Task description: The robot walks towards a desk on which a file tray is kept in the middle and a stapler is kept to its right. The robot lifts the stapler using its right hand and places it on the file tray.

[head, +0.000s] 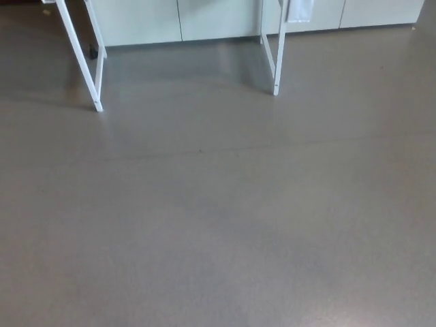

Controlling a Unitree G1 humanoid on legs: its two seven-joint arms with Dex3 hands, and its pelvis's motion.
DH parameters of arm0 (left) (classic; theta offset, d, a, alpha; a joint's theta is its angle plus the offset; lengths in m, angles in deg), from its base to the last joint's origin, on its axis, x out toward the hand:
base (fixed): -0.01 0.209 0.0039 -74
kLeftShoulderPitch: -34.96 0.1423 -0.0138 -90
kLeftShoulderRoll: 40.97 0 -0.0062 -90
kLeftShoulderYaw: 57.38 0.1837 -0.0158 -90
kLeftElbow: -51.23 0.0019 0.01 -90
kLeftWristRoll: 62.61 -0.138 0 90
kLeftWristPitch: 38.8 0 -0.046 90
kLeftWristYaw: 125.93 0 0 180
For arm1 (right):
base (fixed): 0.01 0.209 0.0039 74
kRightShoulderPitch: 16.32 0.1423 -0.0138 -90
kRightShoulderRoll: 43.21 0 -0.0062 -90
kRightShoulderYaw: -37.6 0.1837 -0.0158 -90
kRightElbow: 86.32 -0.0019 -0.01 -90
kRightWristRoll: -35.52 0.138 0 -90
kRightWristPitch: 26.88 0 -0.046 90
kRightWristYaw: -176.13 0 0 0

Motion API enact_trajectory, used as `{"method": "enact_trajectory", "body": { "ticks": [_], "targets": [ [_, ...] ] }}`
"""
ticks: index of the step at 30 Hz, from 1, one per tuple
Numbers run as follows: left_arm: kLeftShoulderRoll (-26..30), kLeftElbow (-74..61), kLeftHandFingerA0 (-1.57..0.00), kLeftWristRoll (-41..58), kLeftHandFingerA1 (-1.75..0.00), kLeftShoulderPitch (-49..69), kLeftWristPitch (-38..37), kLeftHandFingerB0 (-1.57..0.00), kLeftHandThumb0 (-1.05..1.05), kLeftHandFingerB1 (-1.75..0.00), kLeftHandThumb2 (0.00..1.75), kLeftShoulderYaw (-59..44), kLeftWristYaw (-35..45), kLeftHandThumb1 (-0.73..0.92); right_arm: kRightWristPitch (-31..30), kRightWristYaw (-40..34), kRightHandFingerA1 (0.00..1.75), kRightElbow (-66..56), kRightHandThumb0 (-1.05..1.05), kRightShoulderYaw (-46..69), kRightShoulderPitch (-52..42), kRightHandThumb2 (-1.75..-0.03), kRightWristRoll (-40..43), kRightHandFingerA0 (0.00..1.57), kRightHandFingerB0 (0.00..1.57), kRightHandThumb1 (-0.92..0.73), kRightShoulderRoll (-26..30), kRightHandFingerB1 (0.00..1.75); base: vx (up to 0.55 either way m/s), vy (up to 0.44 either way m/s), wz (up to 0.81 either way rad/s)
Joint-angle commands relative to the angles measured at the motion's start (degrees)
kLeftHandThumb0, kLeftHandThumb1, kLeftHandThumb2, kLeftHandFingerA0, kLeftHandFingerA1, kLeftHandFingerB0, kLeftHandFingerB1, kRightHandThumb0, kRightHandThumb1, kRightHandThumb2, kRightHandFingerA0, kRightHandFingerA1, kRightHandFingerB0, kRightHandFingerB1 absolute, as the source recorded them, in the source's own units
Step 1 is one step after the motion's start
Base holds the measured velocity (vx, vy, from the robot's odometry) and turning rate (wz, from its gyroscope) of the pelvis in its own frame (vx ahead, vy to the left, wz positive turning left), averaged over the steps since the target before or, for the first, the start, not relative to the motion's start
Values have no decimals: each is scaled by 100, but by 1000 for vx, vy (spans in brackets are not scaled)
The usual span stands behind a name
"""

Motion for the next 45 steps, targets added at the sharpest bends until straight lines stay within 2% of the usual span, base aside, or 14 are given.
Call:
{"method": "enact_trajectory", "body": {
  "ticks": [1,6,7,8,9,11,12,13,18,21,23,24,29,45],
  "targets": [
    [98,1,-95,-85,-110,-34,209,-50,-52,-86,111,5,52,8,99,-82,51,27,-68,52,-28,-60,91,41,31,-63,58,33,164,-174,-1],
    [145,-10,-95,-120,-110,-155,251,-50,-52,-86,111,33,84,8,104,-103,51,43,-68,71,-27,-60,118,41,31,-63,-14,33,159,-98,1],
    [-11,1403,-31,166,-114,-427,-290,-25,-80,-104,119,-247,146,25,409,738,32,79,-79,527,26,-62,754,11,4,-72,-409,25,187,18,-5],
    [-55,1584,-19,344,-79,-449,-383,-12,-71,-73,121,-415,237,36,473,830,33,67,-78,605,7,-64,829,11,4,-72,-471,23,200,22,-6],
    [-65,1660,-35,337,-90,-504,-403,-29,-79,-83,119,-418,228,31,475,906,32,71,-85,604,2,-97,802,14,0,-60,-455,18,208,49,-16],
    [-51,1810,-31,286,-115,-634,-413,-26,-82,-104,118,-410,207,28,440,1021,34,110,-76,751,24,-94,919,3,0,-54,-521,27,225,121,-16],
    [-25,1839,-21,241,-77,-621,-525,-15,-70,-71,117,-388,214,33,415,1103,34,135,-73,884,45,-94,1005,2,1,-53,-567,28,253,178,-9],
    [0,1845,-38,190,-90,-637,-556,-32,-82,-84,116,-353,236,32,407,1112,34,147,-76,949,53,-90,1028,6,6,-53,-600,29,318,229,-15],
    [-7,2036,-22,271,-79,-874,-443,-13,-69,-73,120,-481,320,35,604,1038,41,118,-74,1020,-41,-94,886,2,2,-53,-662,26,280,290,-9],
    [18,2106,-46,87,-95,-914,-581,-36,-79,-87,120,-350,291,30,612,1035,45,162,-79,1088,-85,-92,955,3,0,-54,-713,25,256,110,5],
    [33,2127,-29,37,-81,-929,-605,-18,-69,-74,120,-293,278,36,581,961,36,183,-73,1082,-71,-60,916,14,8,-68,-713,27,231,35,6],
    [18,2146,-27,112,-80,-934,-591,-18,-67,-74,120,-356,295,36,715,976,41,178,-73,967,-101,-94,783,1,0,-54,-657,23,253,-10,10],
    [22,2225,-45,12,-92,-1013,-585,-36,-81,-84,117,-269,241,32,743,983,37,119,-74,868,-135,-95,731,1,0,-56,-619,20,270,-103,8],
    [59,2180,-36,70,-82,-1120,-583,-30,-69,-76,112,-360,321,37,608,1385,39,236,-73,1184,-94,-93,1134,1,0,-52,-744,23,279,28,-8]
  ]
}}
